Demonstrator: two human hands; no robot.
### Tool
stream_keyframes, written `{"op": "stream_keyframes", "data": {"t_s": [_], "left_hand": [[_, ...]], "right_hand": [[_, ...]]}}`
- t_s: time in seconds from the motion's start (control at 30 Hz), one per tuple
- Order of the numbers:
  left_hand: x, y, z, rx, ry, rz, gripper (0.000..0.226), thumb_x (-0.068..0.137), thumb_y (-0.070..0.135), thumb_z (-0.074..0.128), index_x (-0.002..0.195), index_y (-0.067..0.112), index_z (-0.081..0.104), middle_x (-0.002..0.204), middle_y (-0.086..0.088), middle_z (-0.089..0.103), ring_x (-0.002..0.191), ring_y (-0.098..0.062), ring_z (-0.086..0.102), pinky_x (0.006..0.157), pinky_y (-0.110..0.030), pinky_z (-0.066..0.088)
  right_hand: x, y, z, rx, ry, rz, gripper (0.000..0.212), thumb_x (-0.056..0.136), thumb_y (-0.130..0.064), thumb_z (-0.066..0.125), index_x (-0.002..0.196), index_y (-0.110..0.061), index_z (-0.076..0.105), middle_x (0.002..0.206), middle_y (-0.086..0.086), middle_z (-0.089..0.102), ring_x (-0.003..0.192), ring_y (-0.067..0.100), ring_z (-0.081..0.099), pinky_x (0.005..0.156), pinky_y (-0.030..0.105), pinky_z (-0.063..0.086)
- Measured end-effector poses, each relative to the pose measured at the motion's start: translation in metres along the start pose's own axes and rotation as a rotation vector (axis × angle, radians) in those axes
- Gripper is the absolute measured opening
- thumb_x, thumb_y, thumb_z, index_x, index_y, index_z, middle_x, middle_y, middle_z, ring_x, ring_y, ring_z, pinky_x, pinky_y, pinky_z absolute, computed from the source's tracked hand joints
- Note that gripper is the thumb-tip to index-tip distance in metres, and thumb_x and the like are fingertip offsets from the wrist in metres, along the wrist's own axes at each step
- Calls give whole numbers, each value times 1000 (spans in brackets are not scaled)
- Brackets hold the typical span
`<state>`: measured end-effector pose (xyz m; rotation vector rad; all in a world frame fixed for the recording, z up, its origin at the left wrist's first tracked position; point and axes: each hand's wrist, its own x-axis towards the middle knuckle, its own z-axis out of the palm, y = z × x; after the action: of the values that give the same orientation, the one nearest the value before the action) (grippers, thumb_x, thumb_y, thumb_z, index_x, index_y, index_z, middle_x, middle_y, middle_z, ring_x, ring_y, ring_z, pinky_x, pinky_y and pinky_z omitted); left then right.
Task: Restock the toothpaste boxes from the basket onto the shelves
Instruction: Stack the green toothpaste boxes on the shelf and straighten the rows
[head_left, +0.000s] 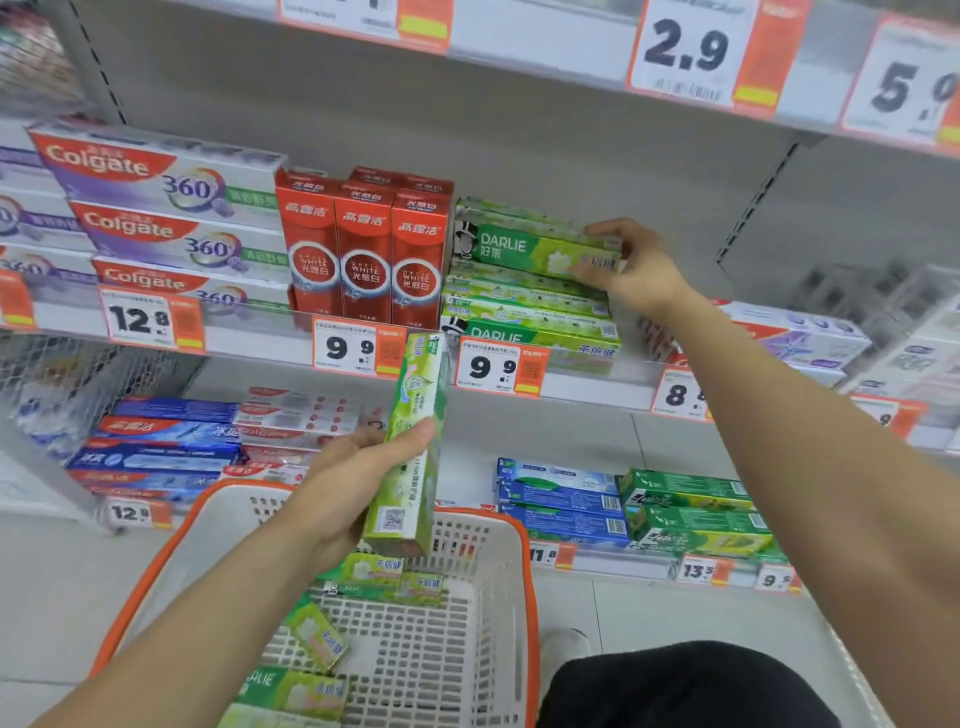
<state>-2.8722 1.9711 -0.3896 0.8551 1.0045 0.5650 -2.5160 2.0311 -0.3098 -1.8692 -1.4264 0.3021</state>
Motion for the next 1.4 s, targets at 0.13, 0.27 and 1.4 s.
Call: {"op": "stream_keyframes", "data": {"t_s": [0.13, 0.27, 1.4], "left_hand": [[5, -5, 15, -96, -20, 4, 72, 63, 34, 85, 121, -3, 62, 105, -21, 70, 84, -26, 67, 87, -47, 56], [2, -5, 29, -112, -23, 48, 49, 62, 32, 81, 101, 6, 69, 79, -5, 71, 66, -15, 67, 67, -33, 53], [-3, -5, 33, -258, 118, 177, 23, 74, 13, 81, 90, 5, 66, 71, -4, 73, 65, -16, 71, 60, -29, 61]], "right_hand": [[6, 4, 15, -170, 82, 3, 44, 84, -22, 80, 125, -16, 64, 134, 13, 52, 113, 25, 57, 81, 5, 38], [13, 5, 22, -209, 124, 35, 41, 86, -18, 78, 124, -19, 64, 139, 14, 41, 125, 31, 52, 102, 16, 34], [-169, -82, 42, 33, -695, -126, 94, 63, -53, 86, 144, -40, 42, 129, -16, 55, 110, 0, 60, 85, 24, 57]]}}
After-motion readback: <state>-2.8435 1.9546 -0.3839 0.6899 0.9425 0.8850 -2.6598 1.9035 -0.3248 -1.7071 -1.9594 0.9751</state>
